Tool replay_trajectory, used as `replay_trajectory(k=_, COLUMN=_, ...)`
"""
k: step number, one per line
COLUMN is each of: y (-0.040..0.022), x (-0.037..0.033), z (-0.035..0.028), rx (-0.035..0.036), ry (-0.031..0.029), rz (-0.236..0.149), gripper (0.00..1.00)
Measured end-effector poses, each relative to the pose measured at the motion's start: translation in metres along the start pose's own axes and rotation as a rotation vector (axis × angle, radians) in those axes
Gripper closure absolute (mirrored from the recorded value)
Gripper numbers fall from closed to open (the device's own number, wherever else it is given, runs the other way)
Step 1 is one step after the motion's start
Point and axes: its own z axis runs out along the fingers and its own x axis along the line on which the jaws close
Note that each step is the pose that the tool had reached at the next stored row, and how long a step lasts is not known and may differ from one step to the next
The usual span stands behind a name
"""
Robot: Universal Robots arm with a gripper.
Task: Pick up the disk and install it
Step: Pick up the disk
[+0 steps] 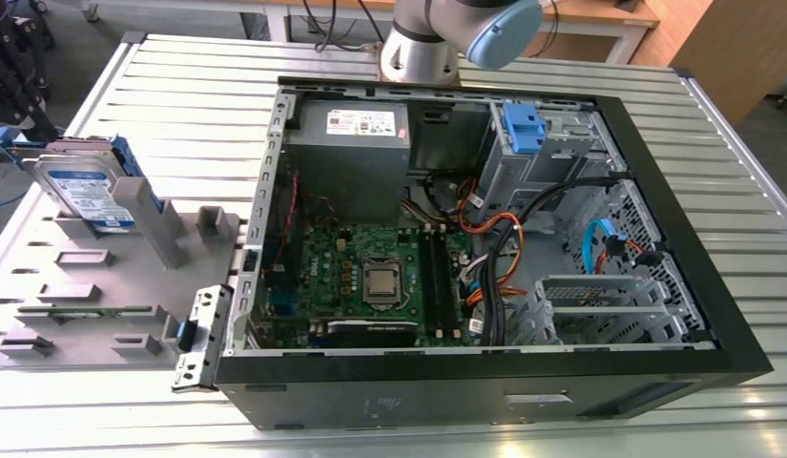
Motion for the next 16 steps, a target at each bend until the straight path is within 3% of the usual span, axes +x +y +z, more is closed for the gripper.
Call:
replay_trajectory(k=4, y=-0.0005, x=-0.0001, z=0.0000, rx=0.0000, ry=0.0000, rz=0.000, gripper=0.89)
replay_trajectory(k=10, y=-0.0078, x=-0.0001, z=-0.0003, rx=0.0001, ry=-0.0001, rz=0.000, gripper=0.89)
replay_trajectory(k=16, y=-0.0083, x=-0.0001, z=-0.0003, rx=0.0000, ry=0.0000, rz=0.000, gripper=0.89)
